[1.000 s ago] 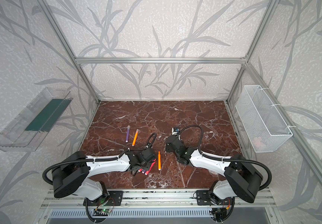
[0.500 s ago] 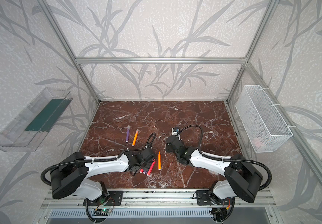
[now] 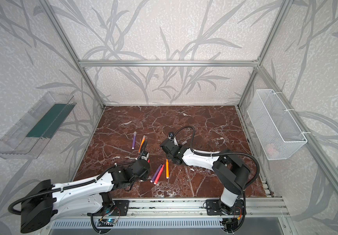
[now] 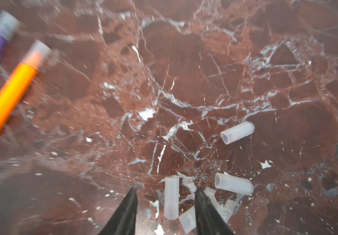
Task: Insert pens into pen caps
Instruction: Pick up the pen from the bottom-center of the table, then pick up the pen cap from the center of the table.
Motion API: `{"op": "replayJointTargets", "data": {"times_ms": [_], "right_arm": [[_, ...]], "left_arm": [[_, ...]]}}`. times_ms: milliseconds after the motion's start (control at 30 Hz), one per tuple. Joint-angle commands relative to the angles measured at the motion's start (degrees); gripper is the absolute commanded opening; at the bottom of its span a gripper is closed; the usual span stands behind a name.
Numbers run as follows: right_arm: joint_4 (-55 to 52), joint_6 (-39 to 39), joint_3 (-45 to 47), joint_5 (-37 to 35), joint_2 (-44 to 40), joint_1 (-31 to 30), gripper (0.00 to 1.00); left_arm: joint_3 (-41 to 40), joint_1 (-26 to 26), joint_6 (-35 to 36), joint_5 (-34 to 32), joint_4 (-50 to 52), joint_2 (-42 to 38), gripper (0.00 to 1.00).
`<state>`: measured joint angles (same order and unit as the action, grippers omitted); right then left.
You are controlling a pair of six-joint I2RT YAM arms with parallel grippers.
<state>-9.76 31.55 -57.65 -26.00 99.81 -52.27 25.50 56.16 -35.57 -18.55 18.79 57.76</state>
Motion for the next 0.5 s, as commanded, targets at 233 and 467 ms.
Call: {"op": "replayJointTargets", "data": {"times_ms": [233, 467], "right_arm": [[-6.74, -1.42, -3.99, -0.06, 7.61, -0.01, 0.38], [-8.00, -0.54, -4.86, 0.36, 8.25, 0.24, 0.37]], "left_arm": [[-4.14, -0.46, -2.05, -3.09, 0.77, -14.40, 0.00], [-3.43, -0.53, -1.87, -3.75, 0.94, -12.14, 0.00]]}}
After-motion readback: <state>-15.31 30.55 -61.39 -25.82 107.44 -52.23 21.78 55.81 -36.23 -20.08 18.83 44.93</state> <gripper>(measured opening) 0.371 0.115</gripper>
